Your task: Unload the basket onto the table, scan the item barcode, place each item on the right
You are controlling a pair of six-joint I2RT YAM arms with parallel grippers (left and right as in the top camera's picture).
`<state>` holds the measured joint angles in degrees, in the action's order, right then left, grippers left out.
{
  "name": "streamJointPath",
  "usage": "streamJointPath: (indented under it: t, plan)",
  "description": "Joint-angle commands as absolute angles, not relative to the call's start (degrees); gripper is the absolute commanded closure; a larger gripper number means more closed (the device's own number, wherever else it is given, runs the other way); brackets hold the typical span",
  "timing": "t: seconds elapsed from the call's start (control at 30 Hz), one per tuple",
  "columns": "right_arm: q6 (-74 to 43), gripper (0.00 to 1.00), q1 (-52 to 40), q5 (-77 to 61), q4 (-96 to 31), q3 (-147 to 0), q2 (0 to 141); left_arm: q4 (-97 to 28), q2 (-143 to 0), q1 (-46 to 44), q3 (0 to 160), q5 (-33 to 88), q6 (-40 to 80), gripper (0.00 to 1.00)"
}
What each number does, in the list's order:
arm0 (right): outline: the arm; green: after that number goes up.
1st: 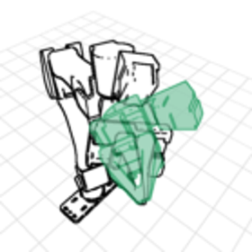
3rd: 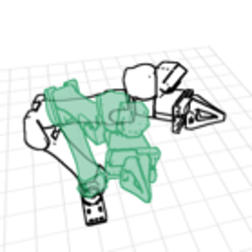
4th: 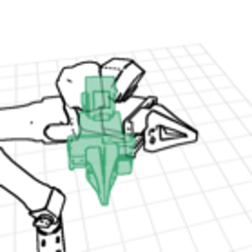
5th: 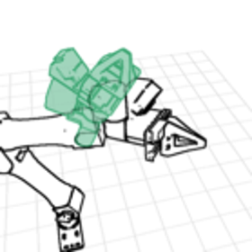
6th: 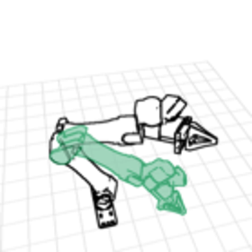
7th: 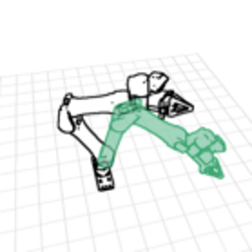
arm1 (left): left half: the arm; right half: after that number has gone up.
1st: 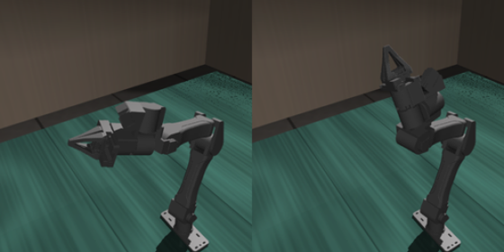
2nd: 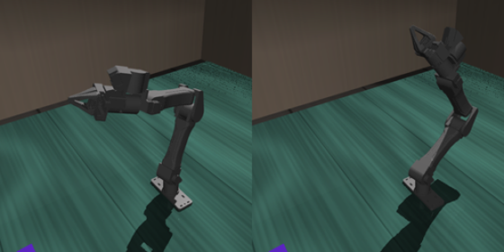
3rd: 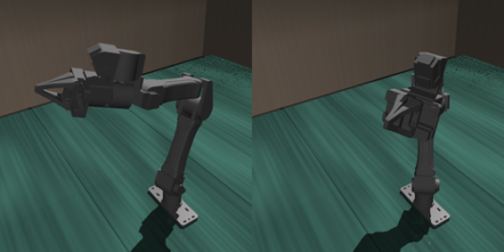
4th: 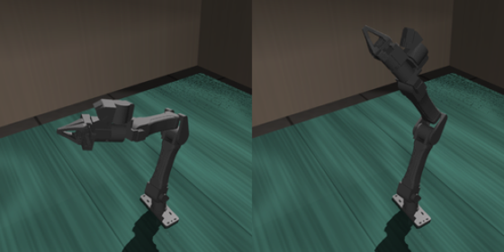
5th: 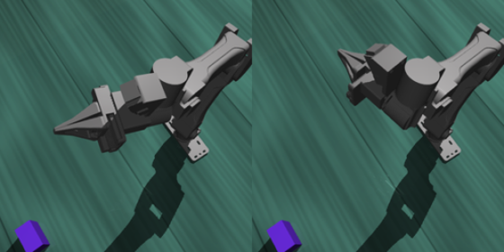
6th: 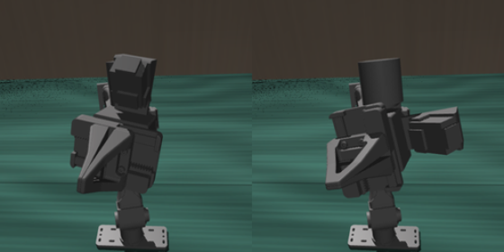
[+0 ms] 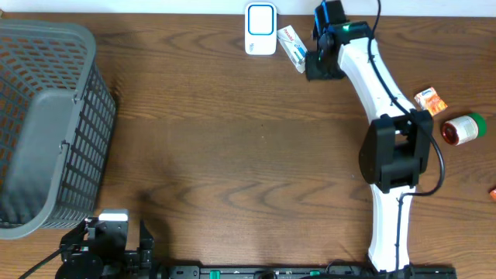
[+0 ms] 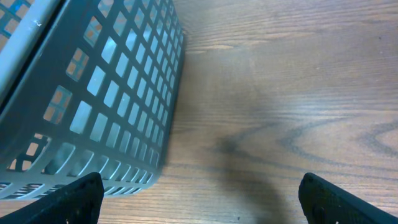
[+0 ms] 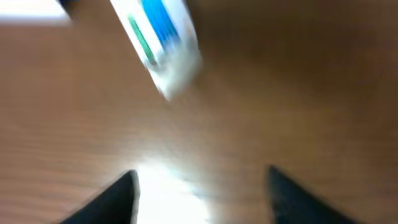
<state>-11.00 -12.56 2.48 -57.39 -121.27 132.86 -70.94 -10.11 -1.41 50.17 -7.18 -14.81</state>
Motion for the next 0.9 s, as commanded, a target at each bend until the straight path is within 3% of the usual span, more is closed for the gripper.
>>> streamJointPath:
  t: [0.0,0.03,0.07,0.3,0.87]
  plan:
    - [-11.97,0.11,-12.73,1.37,-51.55,-121.38,132.03,-70.96,-9.91,-1.69,50.46,-6.83,-14.70,0.01]
    - [-10.96,0.02,-12.86,1.37,-49.10,-121.38,132.94,-70.94,-9.91,-1.69,50.46,-6.85,-14.70,0.01]
    - [-10.39,0.01,-12.99,1.32,-48.18,-121.38,133.45,-70.94,-9.91,-1.69,50.46,-6.85,-14.70,0.01]
    - [4.67,0.01,-14.74,-0.38,-40.49,-121.38,140.57,-70.94,-9.91,-1.69,50.46,-6.83,-14.70,0.01]
    - [6.31,0.01,-12.67,-0.34,-27.11,-121.38,145.71,-70.96,-9.91,-1.69,50.46,-6.83,-14.70,0.01]
